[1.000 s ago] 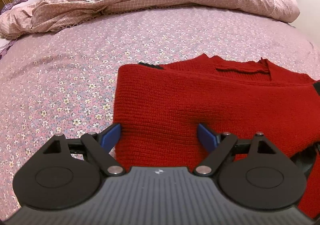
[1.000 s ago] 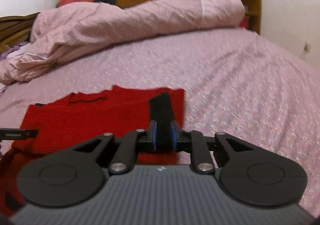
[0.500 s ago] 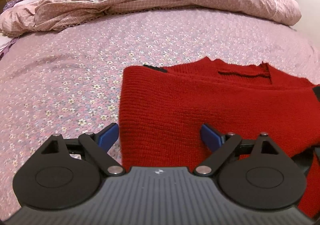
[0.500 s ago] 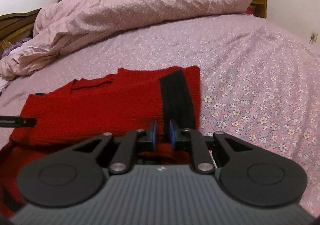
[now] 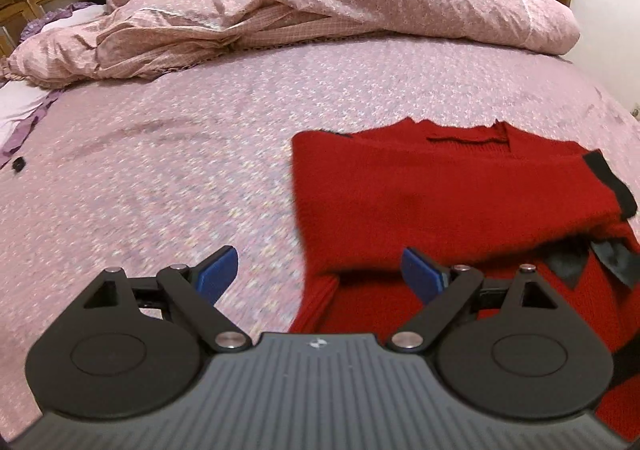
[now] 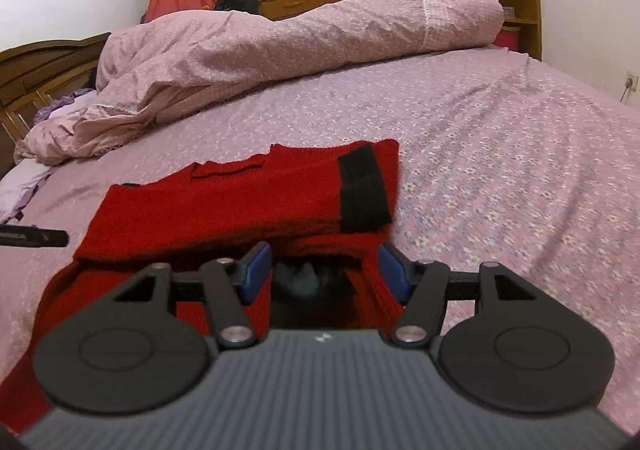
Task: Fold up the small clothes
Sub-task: 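Move both grippers back toward the ribbed hem of the cardigan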
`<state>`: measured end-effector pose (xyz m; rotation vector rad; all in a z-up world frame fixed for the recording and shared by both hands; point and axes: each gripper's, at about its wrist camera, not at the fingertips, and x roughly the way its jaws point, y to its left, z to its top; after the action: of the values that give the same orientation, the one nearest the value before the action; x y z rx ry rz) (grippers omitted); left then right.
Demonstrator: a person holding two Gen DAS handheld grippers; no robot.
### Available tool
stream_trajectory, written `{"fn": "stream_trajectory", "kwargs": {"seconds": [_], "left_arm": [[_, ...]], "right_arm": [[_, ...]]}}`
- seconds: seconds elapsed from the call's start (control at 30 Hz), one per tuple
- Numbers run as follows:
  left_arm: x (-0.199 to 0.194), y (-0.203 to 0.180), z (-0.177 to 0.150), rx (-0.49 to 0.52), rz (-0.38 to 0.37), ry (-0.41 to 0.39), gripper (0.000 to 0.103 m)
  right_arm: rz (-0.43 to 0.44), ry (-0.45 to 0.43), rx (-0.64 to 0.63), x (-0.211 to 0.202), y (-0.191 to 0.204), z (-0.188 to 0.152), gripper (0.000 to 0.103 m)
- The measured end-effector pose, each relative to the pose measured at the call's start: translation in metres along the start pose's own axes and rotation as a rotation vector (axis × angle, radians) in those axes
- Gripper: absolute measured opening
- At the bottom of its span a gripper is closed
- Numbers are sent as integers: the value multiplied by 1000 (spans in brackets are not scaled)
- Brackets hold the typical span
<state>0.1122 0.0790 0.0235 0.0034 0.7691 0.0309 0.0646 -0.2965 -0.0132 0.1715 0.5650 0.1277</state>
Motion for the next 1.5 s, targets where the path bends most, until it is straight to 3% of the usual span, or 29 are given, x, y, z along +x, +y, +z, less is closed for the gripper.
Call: {"fn": "stream_trajectory", "kwargs": {"seconds": [0.4, 1.0, 1.23, 1.5], "left_arm": [[-51, 24, -60, -22, 28, 44, 92], [-58, 43, -124, -109, -29, 164, 92], [-55, 35, -135, -78, -74, 180, 92], [-57, 28, -142, -81, -204, 191, 91]], "right_arm": [[-15, 38, -11, -34, 4, -16, 61], [-73, 199, 10, -50, -13, -59, 62], [-70, 228, -13, -50, -13, -67, 61], [-55, 247, -34, -55, -11, -70, 63]]}}
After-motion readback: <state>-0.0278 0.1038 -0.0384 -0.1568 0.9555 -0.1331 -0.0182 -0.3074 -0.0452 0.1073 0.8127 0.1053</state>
